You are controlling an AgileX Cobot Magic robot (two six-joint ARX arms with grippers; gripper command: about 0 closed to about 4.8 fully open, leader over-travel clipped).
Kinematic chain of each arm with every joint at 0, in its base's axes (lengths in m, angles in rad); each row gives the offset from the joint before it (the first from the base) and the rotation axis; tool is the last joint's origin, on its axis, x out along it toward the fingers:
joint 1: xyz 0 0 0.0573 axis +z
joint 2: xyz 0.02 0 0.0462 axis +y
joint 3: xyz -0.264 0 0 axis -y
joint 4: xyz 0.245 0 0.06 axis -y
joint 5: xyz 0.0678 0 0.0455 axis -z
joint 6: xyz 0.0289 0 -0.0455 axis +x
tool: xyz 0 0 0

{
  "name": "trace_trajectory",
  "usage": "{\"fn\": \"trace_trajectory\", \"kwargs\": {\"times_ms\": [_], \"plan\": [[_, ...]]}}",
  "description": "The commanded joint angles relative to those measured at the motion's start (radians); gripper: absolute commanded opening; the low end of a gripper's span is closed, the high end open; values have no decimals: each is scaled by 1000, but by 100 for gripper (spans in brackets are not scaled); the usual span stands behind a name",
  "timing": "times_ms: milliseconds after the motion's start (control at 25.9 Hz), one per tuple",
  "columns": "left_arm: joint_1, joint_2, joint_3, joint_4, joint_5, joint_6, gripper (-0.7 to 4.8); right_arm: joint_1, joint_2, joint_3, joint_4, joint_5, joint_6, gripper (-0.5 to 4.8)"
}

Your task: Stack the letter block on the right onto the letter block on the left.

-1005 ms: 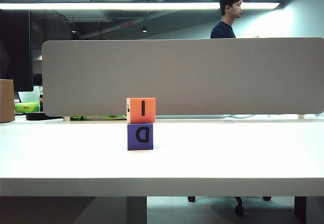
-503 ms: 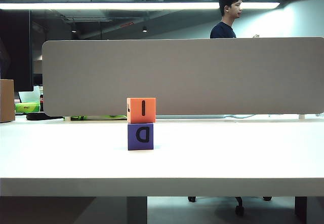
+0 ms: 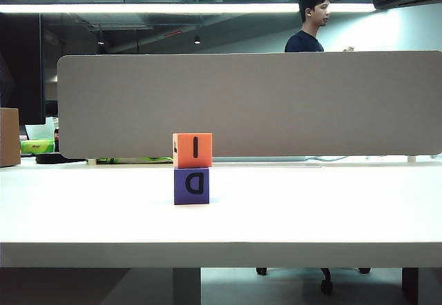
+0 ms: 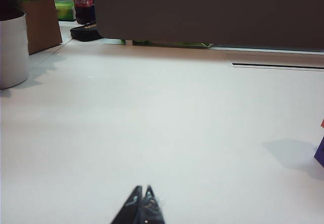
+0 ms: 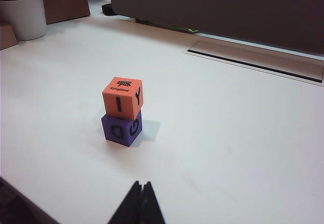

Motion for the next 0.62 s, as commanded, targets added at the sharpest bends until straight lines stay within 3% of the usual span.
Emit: {"fn": "trace_trajectory", "kwargs": {"times_ms": [39, 619], "plan": [[-1, 0, 5, 10, -3, 4, -4, 1, -2, 2, -13, -3, 3, -5], [-2, 0, 5, -33, -3, 4, -4, 1, -1, -87, -68, -3, 3, -5]]}}
